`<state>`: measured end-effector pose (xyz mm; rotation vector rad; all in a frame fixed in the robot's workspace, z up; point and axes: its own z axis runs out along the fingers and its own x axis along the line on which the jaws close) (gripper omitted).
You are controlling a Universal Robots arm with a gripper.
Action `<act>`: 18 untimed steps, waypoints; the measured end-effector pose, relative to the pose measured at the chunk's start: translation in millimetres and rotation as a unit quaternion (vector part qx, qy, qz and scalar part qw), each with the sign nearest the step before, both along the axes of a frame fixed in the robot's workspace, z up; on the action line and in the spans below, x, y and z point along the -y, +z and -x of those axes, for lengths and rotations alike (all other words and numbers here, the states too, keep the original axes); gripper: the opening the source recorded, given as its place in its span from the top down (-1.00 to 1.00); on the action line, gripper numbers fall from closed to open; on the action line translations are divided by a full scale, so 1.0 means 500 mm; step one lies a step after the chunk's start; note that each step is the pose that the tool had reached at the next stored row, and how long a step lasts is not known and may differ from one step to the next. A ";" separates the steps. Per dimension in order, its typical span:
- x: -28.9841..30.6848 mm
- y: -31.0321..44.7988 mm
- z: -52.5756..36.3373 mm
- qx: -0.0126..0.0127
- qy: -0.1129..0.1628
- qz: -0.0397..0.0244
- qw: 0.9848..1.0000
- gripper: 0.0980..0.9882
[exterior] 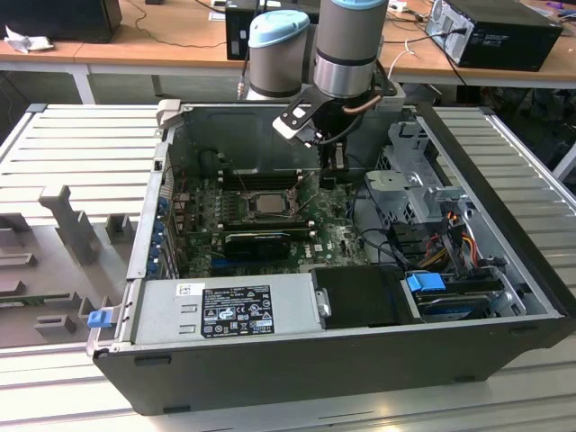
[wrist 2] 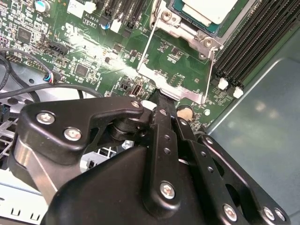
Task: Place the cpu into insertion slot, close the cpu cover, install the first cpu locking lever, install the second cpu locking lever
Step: 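Close the cpu cover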
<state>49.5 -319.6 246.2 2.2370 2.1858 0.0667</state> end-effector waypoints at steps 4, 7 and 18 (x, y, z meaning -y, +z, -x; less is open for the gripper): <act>0.000 0.000 0.001 0.000 0.000 0.000 1.000 0.98; 0.000 0.000 0.004 0.000 0.000 0.000 1.000 0.98; 0.000 0.000 0.015 0.000 0.000 0.000 1.000 0.98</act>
